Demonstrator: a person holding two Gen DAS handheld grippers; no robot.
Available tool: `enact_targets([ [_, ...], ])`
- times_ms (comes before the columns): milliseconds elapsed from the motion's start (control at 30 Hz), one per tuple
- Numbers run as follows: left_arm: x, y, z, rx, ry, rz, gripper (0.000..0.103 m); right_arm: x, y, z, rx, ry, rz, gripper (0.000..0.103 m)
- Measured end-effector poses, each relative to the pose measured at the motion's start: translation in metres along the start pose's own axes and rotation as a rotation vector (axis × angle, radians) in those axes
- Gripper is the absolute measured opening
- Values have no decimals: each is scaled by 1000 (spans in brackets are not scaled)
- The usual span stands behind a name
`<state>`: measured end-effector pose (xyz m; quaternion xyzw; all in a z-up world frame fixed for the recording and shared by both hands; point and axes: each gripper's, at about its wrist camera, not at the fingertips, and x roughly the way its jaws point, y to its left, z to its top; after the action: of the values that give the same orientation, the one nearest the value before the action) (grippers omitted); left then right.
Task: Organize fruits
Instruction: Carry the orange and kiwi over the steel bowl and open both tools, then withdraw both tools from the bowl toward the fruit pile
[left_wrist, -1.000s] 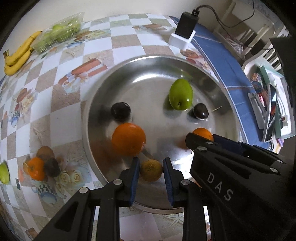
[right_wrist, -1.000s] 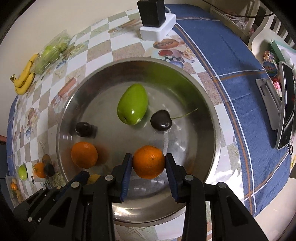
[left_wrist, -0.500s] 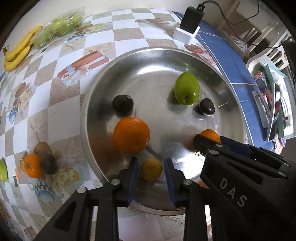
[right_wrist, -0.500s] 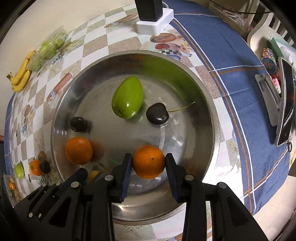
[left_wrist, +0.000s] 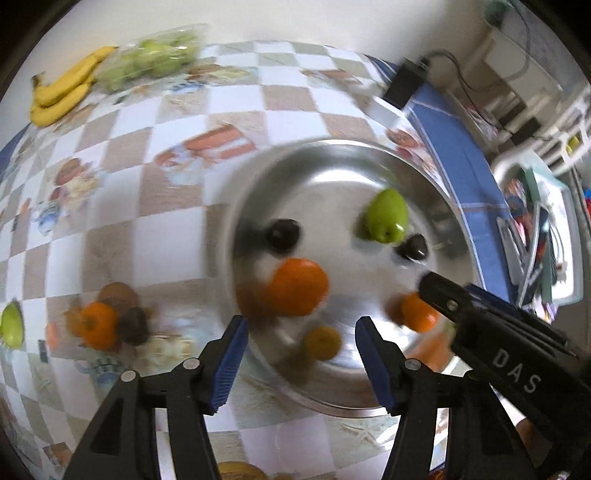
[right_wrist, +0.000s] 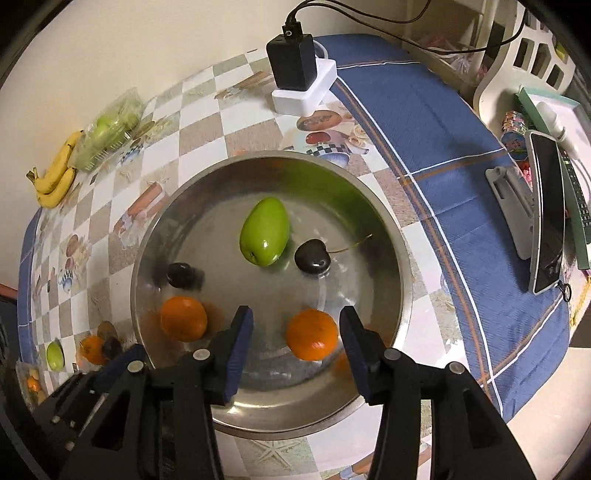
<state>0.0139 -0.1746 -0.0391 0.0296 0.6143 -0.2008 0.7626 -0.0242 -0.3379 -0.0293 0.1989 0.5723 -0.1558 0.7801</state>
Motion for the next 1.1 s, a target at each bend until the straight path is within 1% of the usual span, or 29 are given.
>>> enact_targets([
  [167,-12,36,6,-92,-42,65,65,1,3,-1,12,12,-15,51],
  [367,-19,75,10,-183,-82,144,70,7,18,-5,-17,21,-28,51],
  [433,-20,87,11,-202,-92,180,75,8,25,-7,-34,20,-27,55],
  [467,-22,93,11,-209,-98,199,77,8,29,-8,-45,17,-26,64],
  [500,-22,98,11,-217,-102,209,79,8,33,-9,-58,11,-26,68],
  [567,-24,108,10,-240,-107,215,85,7,40,-10,-78,5,-26,68],
  [633,-27,117,8,-254,-118,224,94,7,47,-11,-92,5,-23,68],
  [667,-29,120,7,-256,-124,232,96,7,51,-12,-102,4,-22,69],
  [700,-30,124,7,-259,-134,241,101,6,55,-13,-112,-3,-20,79],
  [733,-33,127,6,-261,-142,246,103,5,58,-13,-119,-10,-18,85],
  [767,-34,128,6,-261,-147,247,103,4,62,-14,-130,-22,-16,91],
  [867,-38,135,4,-266,-162,256,103,1,71,-15,-156,-40,-16,91],
  [1100,-47,153,1,-294,-186,249,103,-4,90,-16,-192,-70,-4,92],
])
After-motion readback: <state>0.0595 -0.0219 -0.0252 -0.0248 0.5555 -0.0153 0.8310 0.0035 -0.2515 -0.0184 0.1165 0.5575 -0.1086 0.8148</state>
